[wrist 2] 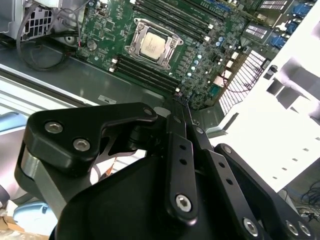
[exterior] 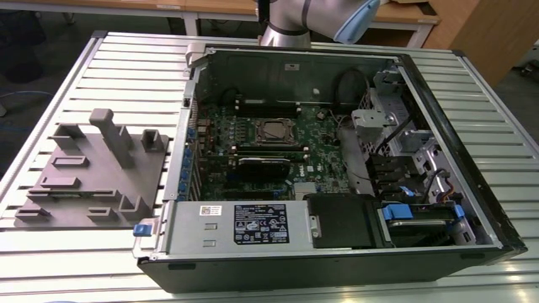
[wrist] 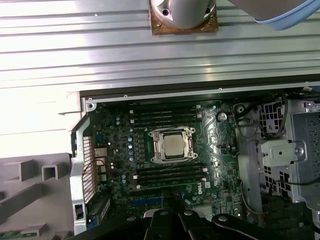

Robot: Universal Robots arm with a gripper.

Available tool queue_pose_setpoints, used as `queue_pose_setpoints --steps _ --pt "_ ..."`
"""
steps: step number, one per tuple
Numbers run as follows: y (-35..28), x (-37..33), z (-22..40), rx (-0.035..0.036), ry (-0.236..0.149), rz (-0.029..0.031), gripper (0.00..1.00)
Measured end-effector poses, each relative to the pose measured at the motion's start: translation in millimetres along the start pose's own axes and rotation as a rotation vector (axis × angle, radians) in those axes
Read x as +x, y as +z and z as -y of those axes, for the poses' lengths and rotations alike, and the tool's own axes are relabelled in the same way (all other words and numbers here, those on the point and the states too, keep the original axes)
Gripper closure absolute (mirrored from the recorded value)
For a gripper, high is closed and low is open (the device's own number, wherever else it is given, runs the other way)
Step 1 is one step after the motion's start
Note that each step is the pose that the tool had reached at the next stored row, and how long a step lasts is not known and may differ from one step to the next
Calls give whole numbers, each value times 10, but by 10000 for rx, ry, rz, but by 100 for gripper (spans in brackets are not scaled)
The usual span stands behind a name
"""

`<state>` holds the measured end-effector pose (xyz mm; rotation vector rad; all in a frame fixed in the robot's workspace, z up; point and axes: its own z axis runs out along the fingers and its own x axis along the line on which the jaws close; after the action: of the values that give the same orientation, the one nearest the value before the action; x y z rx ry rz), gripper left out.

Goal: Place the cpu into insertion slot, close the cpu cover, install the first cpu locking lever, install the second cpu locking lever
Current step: 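Install the second cpu locking lever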

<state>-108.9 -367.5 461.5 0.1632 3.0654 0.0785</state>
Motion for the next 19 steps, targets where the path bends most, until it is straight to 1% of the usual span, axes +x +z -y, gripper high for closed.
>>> queue_pose_setpoints --steps 15,17,19 --pt "13 1 1 -67 5 -14 90" --pt "20 1 1 -103 8 -22 90" --pt "22 1 1 -111 9 -24 90"
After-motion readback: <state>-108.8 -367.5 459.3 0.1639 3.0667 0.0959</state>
